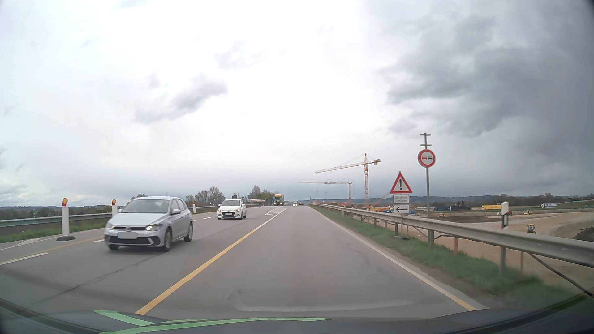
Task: Follow the waypoints while adhering to traffic rules and regulations
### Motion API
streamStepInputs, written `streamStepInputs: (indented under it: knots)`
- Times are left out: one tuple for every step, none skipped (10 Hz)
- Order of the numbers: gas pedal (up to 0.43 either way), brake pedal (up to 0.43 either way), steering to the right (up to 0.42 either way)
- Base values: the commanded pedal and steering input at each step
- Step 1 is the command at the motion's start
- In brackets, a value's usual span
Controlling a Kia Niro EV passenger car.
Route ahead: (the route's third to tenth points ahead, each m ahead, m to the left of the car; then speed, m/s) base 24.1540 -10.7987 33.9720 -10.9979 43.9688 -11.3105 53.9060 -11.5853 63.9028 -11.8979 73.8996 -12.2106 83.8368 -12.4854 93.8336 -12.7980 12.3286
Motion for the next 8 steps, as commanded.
streamStepInputs:
  knots:
    - [0.169, 0.000, -0.002]
    - [0.169, 0.000, -0.002]
    - [0.169, 0.000, -0.001]
    - [0.169, 0.000, -0.001]
    - [0.169, 0.000, 0.000]
    - [0.169, 0.000, 0.000]
    - [0.169, 0.000, 0.000]
    - [0.169, 0.000, 0.000]
